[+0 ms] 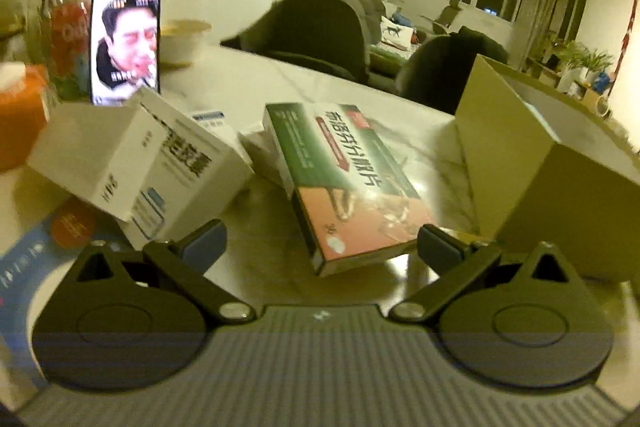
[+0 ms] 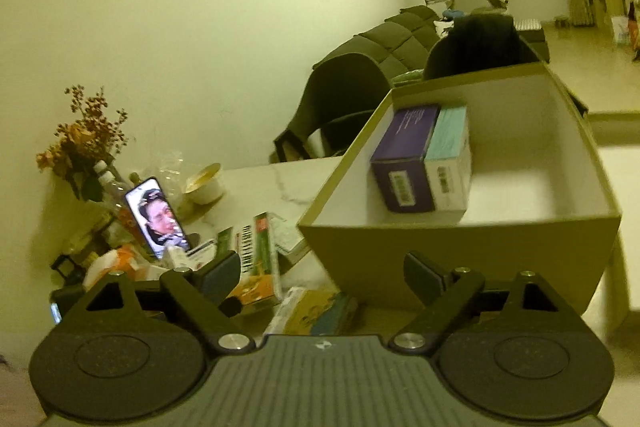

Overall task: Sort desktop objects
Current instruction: 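Open the right gripper and raise it out of the tall box, then grasp the white capsule box in the pile with the left tool while the right tool approaches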

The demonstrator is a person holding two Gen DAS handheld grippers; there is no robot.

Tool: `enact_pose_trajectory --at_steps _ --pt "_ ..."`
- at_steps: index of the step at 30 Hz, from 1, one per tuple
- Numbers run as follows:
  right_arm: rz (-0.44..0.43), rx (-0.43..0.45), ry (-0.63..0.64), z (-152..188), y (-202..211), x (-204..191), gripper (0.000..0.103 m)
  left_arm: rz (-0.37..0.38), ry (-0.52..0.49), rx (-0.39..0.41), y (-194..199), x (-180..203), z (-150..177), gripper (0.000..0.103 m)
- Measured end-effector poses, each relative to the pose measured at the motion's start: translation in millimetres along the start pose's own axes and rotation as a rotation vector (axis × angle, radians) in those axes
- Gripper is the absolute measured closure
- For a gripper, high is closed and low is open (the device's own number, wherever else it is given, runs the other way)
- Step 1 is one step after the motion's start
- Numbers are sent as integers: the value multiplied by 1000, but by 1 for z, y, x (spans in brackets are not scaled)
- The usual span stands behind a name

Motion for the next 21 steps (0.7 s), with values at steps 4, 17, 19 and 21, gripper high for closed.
enact_pose_trajectory --at_steps 4,17,19,21 --pt "-17 10 -71 12 0 4 12 -46 -113 56 9 4 1 0" --pt "-63 32 -252 47 -8 18 12 -170 -374 118 3 4 -10 6" --pt "-69 31 -257 48 -8 18 12 -174 -388 110 -2 4 -13 11" --pt "-73 35 -261 48 -8 19 12 -181 -405 102 -7 4 -15 17"
Point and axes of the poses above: each gripper's, at about its wrist camera, not at the fingertips, and y roughly against the way its jaws point, x to its right, z to its underside, the point moved 5 cm from there along -y, roughly the way its jaws point, and after that the axes turned 3 degrees about x, right-handed, at the moved point
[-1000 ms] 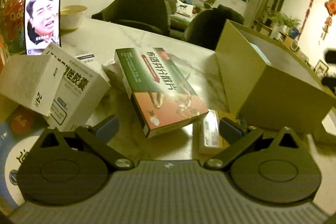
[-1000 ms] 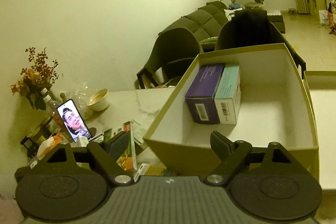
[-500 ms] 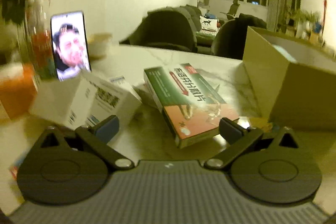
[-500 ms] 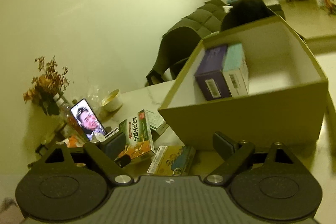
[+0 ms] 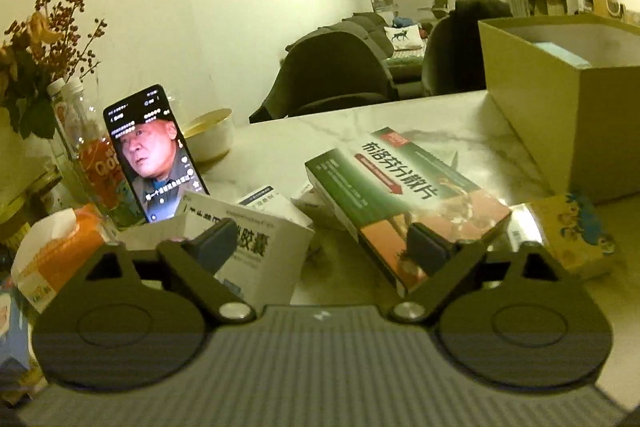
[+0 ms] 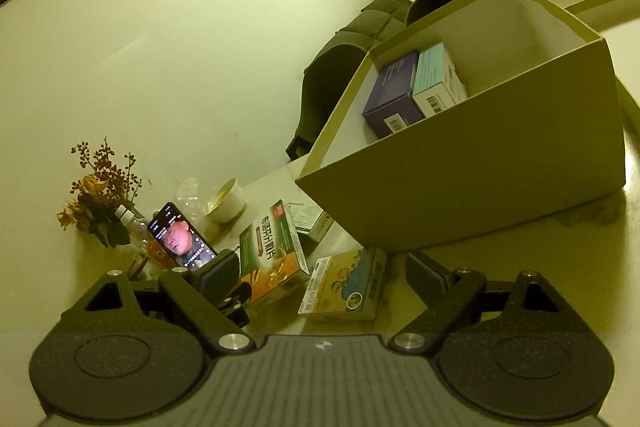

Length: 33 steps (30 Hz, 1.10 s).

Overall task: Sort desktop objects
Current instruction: 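Grasp the white capsule box in the pile with the left tool while the right tool approaches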

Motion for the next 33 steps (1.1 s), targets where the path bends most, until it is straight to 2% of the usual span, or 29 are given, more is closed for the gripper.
enact_pose_trajectory --at_steps 3,6,8,11,18,23,24,28,33 --pt "-5 2 -7 0 1 1 12 -17 -28 -14 -6 -1 1 19" --pt "-6 -1 -14 1 0 2 12 -17 -24 -35 -9 -6 6 28" --pt "-11 1 -24 3 -2 1 12 -27 -23 -40 -10 -9 9 28" --pt "-42 -24 -26 8 -9 -4 12 -54 -42 -65 -12 -13 14 37" --pt "-72 -86 -19 24 -26 -16 12 -130 -197 -75 -16 2 21 38" --pt "-75 -106 -13 31 -30 -20 12 -182 -279 -71 -19 6 22 51" --pt "-76 -107 -13 31 -30 -21 12 -189 -286 -69 -18 6 22 58" --pt "-75 -108 -16 31 -31 -21 12 -192 -295 -54 -14 4 22 61" --pt "-74 -121 -16 35 -34 -21 12 -163 -251 4 -1 -2 20 64"
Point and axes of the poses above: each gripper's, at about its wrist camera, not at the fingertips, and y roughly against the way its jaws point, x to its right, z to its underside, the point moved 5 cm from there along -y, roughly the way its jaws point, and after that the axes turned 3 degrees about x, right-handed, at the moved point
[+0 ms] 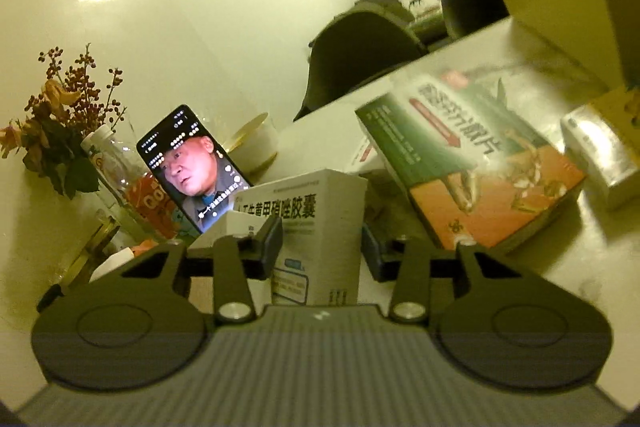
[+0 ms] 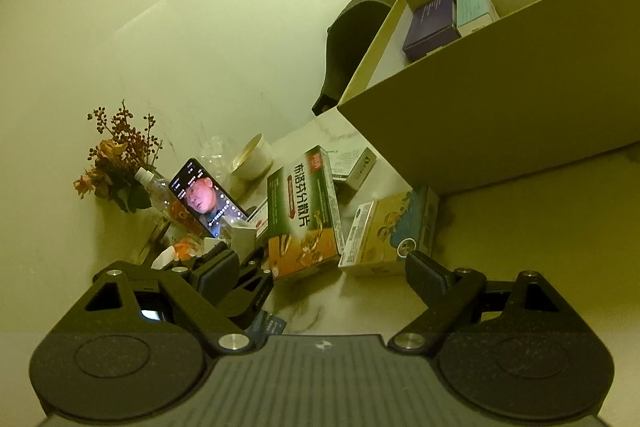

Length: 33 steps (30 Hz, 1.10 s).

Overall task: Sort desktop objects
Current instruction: 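Grasp the white capsule box in the pile with the left tool while the right tool approaches, then lift the white capsule box with the left tool toward the right tool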

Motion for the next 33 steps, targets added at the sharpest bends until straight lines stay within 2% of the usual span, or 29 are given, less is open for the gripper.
enact_pose_trajectory --at_steps 9,18,25,33 --pt "0 -19 1 4 -7 -3 12 72 199 111 26 -28 -3 70" --pt "-2 -37 16 10 -11 -11 12 133 317 175 49 -32 -2 72" --pt "-9 -52 28 17 -12 -18 12 194 356 173 66 -28 2 72" --pt "-36 -90 58 28 -19 -34 12 258 436 125 78 -33 14 72"
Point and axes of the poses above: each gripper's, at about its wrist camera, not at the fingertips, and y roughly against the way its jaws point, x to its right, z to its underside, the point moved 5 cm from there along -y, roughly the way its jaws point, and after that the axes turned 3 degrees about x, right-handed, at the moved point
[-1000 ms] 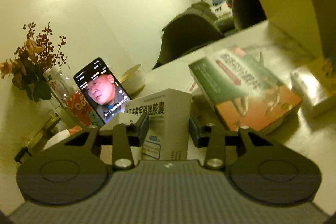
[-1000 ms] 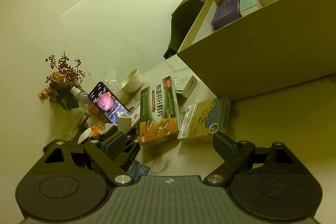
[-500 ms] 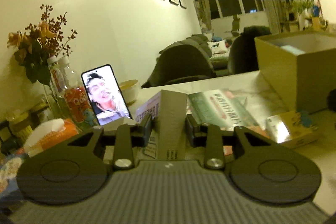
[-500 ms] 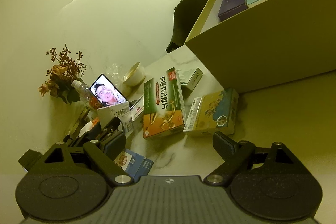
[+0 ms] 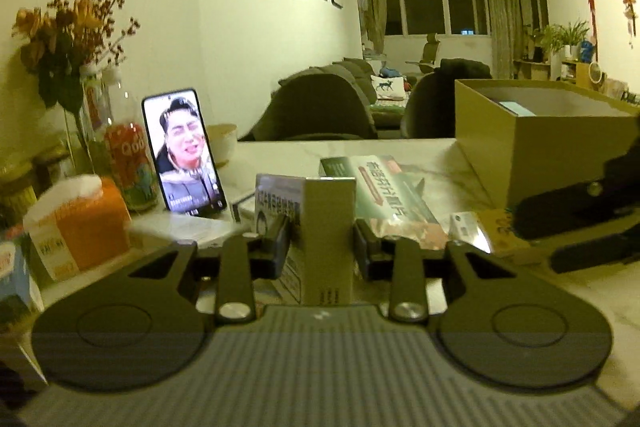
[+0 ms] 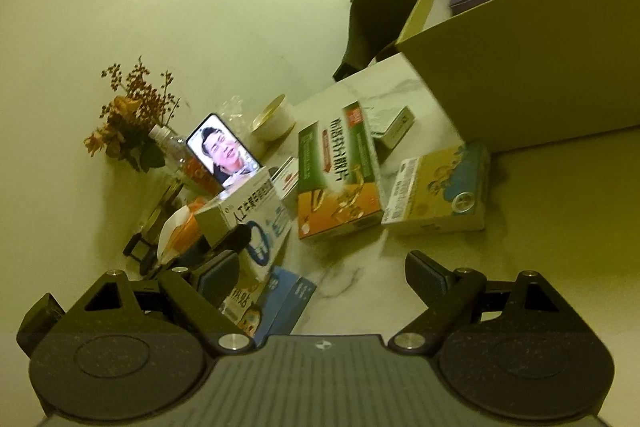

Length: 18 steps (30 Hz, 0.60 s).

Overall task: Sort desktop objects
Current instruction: 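Lift the white capsule box with the left tool toward the right tool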

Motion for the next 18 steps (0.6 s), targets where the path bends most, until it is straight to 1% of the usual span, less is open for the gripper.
enact_pose_trajectory --at_steps 3,9,13,18 --pt "-16 -11 39 -3 -4 -11 12 28 19 -4 7 3 2 73" --pt "-34 -22 146 -19 -13 -40 12 80 46 2 21 17 6 74" --pt "-43 -37 174 -22 -16 -50 12 98 72 7 26 20 6 74" --pt "-54 -54 173 -19 -17 -50 12 123 85 13 33 23 6 74"
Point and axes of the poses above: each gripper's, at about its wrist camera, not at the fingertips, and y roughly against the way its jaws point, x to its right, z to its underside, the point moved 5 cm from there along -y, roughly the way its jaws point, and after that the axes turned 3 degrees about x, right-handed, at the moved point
